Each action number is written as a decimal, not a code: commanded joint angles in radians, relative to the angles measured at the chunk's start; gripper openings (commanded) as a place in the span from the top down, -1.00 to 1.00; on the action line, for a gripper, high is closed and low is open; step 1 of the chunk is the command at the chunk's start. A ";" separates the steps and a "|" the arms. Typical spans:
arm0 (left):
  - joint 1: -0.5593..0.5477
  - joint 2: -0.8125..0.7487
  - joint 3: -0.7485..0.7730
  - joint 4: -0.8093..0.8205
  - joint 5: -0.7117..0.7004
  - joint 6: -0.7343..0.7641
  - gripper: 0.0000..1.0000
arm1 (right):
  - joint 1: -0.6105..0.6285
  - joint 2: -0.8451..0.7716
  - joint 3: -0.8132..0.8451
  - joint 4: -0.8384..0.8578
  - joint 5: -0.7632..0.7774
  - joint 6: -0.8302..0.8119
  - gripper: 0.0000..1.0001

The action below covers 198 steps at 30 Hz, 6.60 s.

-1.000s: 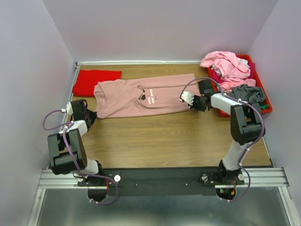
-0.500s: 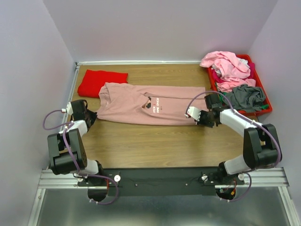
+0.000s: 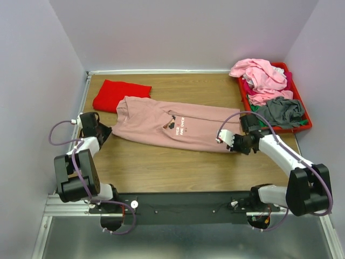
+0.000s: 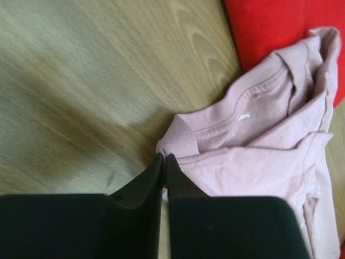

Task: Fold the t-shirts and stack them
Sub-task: Fold the tshirt

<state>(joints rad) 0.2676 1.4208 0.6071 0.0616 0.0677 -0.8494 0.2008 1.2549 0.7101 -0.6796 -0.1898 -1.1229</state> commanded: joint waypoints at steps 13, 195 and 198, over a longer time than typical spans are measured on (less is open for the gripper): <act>0.016 -0.373 0.082 -0.010 0.076 0.237 -0.49 | -0.015 0.206 0.414 -0.084 -0.388 0.250 -0.69; 0.007 1.164 1.783 -0.747 0.165 0.381 0.50 | -0.182 0.630 0.822 0.043 -0.686 0.770 -0.22; 0.004 1.091 1.786 -0.723 0.198 0.391 0.34 | -0.182 0.621 0.801 0.037 -0.697 0.721 -0.22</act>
<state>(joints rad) 0.2798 2.5862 2.3802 -0.6910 0.1665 -0.4606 0.0242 1.9167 1.5406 -0.6373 -0.8566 -0.3435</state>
